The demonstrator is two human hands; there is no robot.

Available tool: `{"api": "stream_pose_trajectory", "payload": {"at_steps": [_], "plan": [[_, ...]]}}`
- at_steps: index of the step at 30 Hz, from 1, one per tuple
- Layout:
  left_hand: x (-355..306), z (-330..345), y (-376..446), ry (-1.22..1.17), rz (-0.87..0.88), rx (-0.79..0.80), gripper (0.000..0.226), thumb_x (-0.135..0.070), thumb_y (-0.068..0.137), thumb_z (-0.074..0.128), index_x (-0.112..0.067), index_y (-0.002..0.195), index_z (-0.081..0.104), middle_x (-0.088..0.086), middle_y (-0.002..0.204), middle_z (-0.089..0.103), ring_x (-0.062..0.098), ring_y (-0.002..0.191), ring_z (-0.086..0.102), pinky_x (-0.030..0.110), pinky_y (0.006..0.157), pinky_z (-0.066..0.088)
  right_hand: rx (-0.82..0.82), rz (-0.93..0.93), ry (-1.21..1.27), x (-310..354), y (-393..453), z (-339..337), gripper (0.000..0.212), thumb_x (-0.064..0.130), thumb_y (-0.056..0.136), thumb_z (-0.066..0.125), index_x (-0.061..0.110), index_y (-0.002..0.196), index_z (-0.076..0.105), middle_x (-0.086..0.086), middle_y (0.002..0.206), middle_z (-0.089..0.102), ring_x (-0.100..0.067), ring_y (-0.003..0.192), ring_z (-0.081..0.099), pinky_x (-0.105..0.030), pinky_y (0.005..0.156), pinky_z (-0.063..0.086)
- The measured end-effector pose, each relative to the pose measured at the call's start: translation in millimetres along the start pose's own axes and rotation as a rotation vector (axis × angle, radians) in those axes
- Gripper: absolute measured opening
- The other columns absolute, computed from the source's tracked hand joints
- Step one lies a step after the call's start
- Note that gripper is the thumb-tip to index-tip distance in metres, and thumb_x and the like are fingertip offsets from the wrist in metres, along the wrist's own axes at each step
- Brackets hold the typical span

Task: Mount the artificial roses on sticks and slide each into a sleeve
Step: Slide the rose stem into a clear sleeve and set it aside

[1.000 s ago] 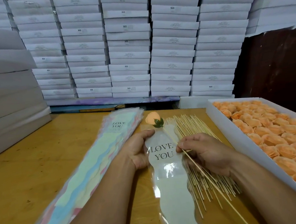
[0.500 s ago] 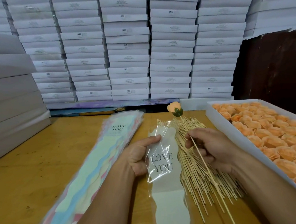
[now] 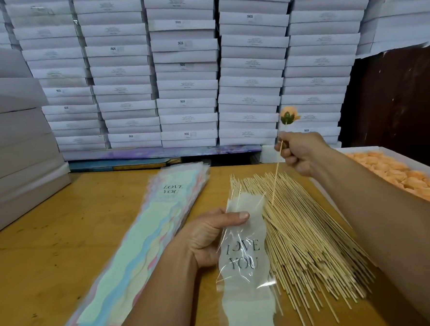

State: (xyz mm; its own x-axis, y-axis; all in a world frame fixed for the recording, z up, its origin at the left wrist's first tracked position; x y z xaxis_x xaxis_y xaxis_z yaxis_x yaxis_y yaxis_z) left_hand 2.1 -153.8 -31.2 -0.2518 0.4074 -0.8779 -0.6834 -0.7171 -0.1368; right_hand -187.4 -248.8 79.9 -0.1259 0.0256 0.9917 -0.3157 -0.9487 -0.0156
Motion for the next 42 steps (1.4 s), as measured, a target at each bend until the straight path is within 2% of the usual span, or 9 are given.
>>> {"api": "stream_pose_trajectory", "payload": {"at_steps": [7,14,19,25,27,30,34,38,42], "plan": [[-1,4,-1,0.031,0.024,0.040,0.062,-0.011,0.055,0.096,0.003,0.110,0.070,0.022,0.103,0.072,0.033,0.090,0.072,0.045,0.086,0.058,-0.146,0.030,0.000,15,34,-14,0.017,0.013,0.103,0.055,0.007,0.088,0.058,-0.009,0.075,0.063,-0.005,0.035,0.039,-0.015,0.033,0.029],[-1,3,-1,0.004,0.010,0.034,0.068,-0.010,0.054,0.097,0.005,0.114,0.067,0.023,0.103,0.071,0.034,0.089,0.073,0.046,0.082,0.060,-0.253,-0.052,-0.025,13,36,-19,0.023,0.010,0.100,0.059,0.001,0.079,0.058,-0.011,0.066,0.063,-0.007,0.028,0.038,-0.016,0.035,0.030],[0,6,-1,0.012,-0.008,0.052,0.076,-0.011,0.055,0.096,0.005,0.121,0.063,0.025,0.109,0.067,0.034,0.093,0.070,0.047,0.086,0.058,-0.309,-0.064,0.019,19,41,-27,0.027,0.012,0.100,0.055,0.003,0.075,0.056,-0.012,0.068,0.065,-0.013,0.038,0.038,-0.018,0.036,0.027],[0,4,2,-0.006,-0.015,0.029,0.081,-0.010,0.055,0.096,0.006,0.126,0.060,0.025,0.111,0.066,0.035,0.094,0.071,0.047,0.086,0.058,-0.219,-0.062,-0.053,19,39,-15,0.023,0.013,0.101,0.058,0.002,0.082,0.058,-0.011,0.068,0.063,-0.008,0.030,0.038,-0.016,0.035,0.030],[1,2,3,-0.007,-0.021,0.020,0.083,-0.011,0.056,0.096,0.005,0.128,0.059,0.025,0.112,0.066,0.035,0.095,0.071,0.048,0.086,0.059,-0.203,-0.060,-0.069,19,37,-12,0.020,0.012,0.101,0.058,0.002,0.084,0.059,-0.011,0.069,0.063,-0.008,0.033,0.038,-0.017,0.036,0.030],[3,1,4,-0.016,-0.031,0.023,0.071,-0.011,0.060,0.095,0.005,0.121,0.064,0.024,0.108,0.070,0.035,0.094,0.072,0.047,0.081,0.060,-0.184,-0.063,-0.094,19,32,-8,0.015,0.012,0.101,0.057,0.002,0.091,0.061,-0.012,0.071,0.063,-0.010,0.038,0.039,-0.020,0.037,0.030],[4,0,6,-0.018,-0.038,0.029,0.058,-0.012,0.062,0.094,0.004,0.112,0.069,0.023,0.103,0.072,0.034,0.091,0.073,0.044,0.076,0.060,-0.141,-0.080,-0.123,14,24,4,0.015,0.014,0.101,0.058,0.000,0.101,0.061,-0.012,0.070,0.064,-0.009,0.036,0.042,-0.020,0.038,0.033],[5,1,6,-0.019,-0.042,0.037,0.056,-0.012,0.062,0.094,0.004,0.109,0.070,0.023,0.102,0.072,0.034,0.089,0.074,0.044,0.075,0.061,-0.119,-0.107,-0.133,14,20,12,0.017,0.015,0.102,0.057,0.000,0.099,0.062,-0.012,0.070,0.065,-0.007,0.032,0.043,-0.019,0.038,0.035],[5,2,4,-0.015,-0.049,0.019,0.075,-0.013,0.054,0.098,0.005,0.118,0.064,0.025,0.107,0.068,0.035,0.091,0.072,0.045,0.077,0.061,-0.192,-0.148,-0.079,28,24,0,0.020,0.013,0.102,0.057,0.003,0.084,0.060,-0.012,0.063,0.062,-0.009,0.029,0.041,-0.017,0.035,0.033]]}}
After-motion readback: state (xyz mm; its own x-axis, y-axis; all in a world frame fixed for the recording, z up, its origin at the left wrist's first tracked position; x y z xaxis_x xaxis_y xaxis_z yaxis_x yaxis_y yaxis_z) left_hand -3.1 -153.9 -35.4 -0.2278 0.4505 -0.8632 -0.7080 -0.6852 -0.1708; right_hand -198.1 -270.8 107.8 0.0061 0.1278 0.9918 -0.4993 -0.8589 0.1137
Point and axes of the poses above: each hand's wrist, its own y-axis towards the middle knuckle, its own z-axis out of the palm, x = y × z, the point moved 10 cm from there along y, towards the middle knuckle
